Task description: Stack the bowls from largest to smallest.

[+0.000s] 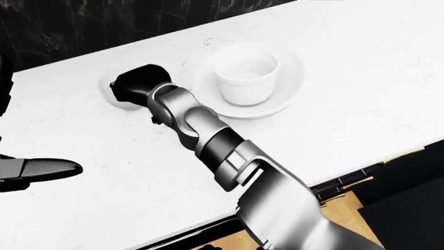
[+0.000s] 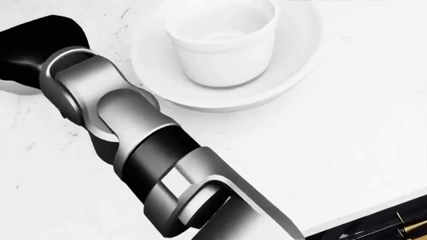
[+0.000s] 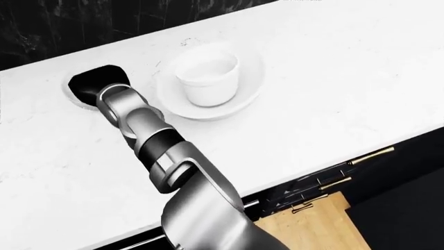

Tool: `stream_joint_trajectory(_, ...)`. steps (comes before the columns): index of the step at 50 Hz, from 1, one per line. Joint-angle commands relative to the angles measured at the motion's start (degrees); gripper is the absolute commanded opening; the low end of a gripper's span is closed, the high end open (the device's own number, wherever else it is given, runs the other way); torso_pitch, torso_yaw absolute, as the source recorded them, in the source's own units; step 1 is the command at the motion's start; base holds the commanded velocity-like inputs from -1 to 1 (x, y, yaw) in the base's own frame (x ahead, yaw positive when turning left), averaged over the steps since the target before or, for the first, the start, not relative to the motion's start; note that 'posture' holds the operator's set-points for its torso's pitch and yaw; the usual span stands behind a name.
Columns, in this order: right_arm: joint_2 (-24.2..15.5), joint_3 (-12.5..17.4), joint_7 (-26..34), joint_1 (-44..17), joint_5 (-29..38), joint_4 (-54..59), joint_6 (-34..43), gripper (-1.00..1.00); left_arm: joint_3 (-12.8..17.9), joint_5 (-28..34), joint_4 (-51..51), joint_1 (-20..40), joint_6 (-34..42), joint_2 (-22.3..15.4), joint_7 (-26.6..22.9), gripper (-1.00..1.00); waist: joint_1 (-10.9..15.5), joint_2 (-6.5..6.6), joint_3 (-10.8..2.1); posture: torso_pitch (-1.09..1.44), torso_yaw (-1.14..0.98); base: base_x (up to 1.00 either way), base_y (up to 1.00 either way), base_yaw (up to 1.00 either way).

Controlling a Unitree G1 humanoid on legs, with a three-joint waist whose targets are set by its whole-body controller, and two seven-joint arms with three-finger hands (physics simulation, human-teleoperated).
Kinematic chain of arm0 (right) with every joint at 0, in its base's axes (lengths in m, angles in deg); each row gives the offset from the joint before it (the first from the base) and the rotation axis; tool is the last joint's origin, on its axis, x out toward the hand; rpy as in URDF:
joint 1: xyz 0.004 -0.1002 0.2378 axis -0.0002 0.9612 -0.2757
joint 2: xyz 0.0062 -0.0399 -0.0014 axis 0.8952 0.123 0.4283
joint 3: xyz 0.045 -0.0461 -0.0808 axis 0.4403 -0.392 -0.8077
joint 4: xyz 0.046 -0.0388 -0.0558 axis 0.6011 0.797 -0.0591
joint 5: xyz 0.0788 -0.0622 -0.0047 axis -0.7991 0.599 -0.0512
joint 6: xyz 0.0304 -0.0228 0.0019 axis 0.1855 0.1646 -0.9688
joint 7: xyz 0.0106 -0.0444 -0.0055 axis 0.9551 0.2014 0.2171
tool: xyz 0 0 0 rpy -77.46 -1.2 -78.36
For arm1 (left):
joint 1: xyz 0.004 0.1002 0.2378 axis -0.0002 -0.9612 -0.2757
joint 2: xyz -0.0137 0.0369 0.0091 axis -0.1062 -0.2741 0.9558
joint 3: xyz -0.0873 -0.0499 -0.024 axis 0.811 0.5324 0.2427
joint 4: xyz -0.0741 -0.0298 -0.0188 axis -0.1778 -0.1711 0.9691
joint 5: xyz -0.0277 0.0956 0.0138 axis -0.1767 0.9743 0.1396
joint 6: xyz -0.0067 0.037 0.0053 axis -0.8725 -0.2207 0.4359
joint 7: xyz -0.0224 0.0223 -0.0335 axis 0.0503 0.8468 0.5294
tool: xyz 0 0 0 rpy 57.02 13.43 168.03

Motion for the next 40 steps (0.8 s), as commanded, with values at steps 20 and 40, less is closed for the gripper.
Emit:
stream_joint_trajectory(20, 0.22, 1.42, -3.92, -2.29, 4.03, -0.39, 0.99, -0.57, 3.15, -0.42, -0.45, -1.56, -3.65, -0.70, -0.18, 1.00, 0.25, 0.40, -1.36, 0.22, 0.00, 0.00, 0.00, 0.00)
stream_joint_trajectory(40, -2.65, 2.60, -3.62, -6.08, 3.06, -1.33, 0.60, -1.00, 2.81, -0.55, -0.84, -1.58, -3.58, -0.33, 0.47, 1.00, 0.17, 0.22, -1.10, 0.22, 0.00, 0.00, 0.00, 0.00)
